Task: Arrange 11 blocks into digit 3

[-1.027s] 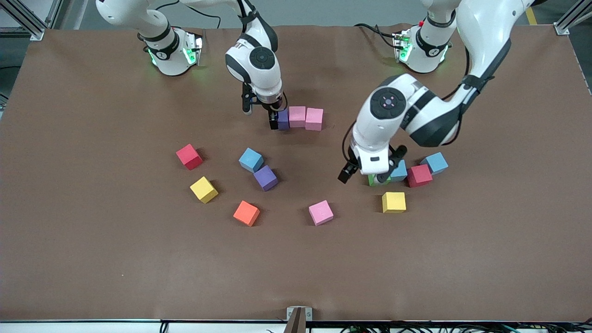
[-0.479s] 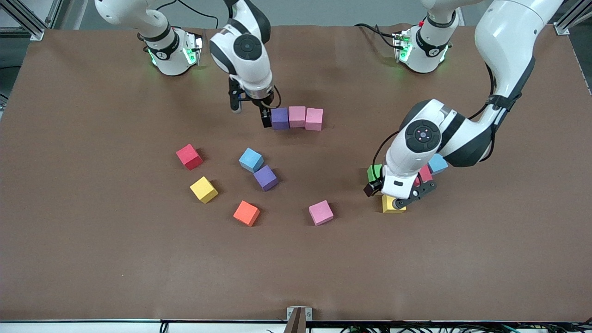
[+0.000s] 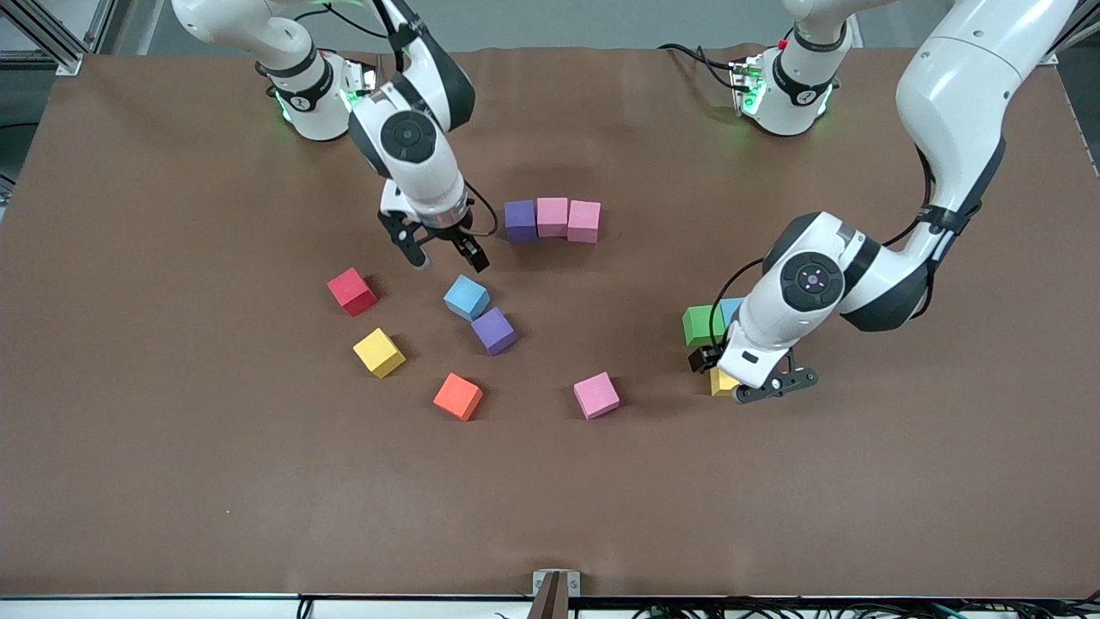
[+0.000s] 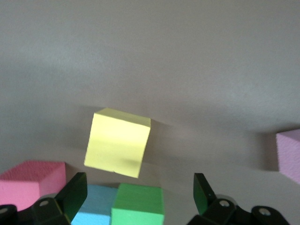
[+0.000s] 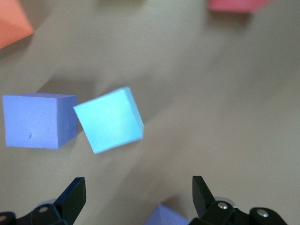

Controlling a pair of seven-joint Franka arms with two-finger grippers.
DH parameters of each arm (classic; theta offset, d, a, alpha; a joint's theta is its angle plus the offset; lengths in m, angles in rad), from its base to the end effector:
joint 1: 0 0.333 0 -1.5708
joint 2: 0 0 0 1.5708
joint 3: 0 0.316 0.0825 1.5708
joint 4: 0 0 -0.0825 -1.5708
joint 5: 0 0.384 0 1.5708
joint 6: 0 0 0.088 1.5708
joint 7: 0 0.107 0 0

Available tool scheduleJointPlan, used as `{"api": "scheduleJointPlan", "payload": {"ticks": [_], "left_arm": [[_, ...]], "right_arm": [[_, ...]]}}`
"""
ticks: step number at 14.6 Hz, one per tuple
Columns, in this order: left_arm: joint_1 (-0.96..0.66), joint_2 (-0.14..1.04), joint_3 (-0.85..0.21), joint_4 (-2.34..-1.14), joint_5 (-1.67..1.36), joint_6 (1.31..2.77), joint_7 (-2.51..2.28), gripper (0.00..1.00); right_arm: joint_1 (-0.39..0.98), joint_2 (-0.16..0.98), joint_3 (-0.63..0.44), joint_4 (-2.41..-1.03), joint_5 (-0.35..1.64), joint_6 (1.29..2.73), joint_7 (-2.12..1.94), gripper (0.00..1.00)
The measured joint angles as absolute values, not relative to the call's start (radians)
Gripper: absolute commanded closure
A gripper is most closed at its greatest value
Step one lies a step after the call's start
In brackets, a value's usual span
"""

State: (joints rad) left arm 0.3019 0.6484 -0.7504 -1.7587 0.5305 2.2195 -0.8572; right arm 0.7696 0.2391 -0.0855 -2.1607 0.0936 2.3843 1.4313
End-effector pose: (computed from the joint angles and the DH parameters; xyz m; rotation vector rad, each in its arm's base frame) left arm 0.6197 -0.2248 0.2778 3.1084 0.2970 0.0291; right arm 0.4345 0.3559 0.2852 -2.8762 1.2388 0.0702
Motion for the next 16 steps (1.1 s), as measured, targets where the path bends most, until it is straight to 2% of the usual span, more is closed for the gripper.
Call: {"api": "scheduleJointPlan", "payload": {"ticks": [4,7,9,10,12,13,14,16], "left_arm": [[0.309,0.678,-0.718,-1.762,0.625,2.264,-0.791,0.00],[0.316,0.714,-0.715,-1.766,0.651,2.282,-0.782,0.00],[0.315,0.722,-0.715,-1.770,0.651,2.283,-0.754,0.00],[0.316,0.725,-0.715,-1.773,0.651,2.283,-0.736,0.00],[0.316,0.730,-0.713,-1.775,0.651,2.283,-0.715,0.00],[0.317,0.732,-0.713,-1.776,0.651,2.283,-0.706,0.00],[0.317,0.735,-0.713,-1.777,0.651,2.283,-0.703,0.00],[0.317,0.741,-0.713,-1.780,0.652,2.283,-0.700,0.00]], "right_arm": [[0.734,0.376,-0.085,-2.075,0.094,2.447,1.186,0.01],[0.731,0.432,-0.085,-2.061,0.094,2.477,1.093,0.01],[0.731,0.443,-0.085,-2.059,0.094,2.478,1.070,0.08],[0.731,0.446,-0.085,-2.059,0.094,2.478,1.065,0.22],[0.731,0.452,-0.085,-2.059,0.094,2.478,1.059,0.56],[0.731,0.454,-0.085,-2.059,0.094,2.478,1.057,0.77],[0.731,0.455,-0.085,-2.059,0.094,2.478,1.057,0.90],[0.731,0.454,-0.085,-2.054,0.094,2.473,1.053,0.92]]}}
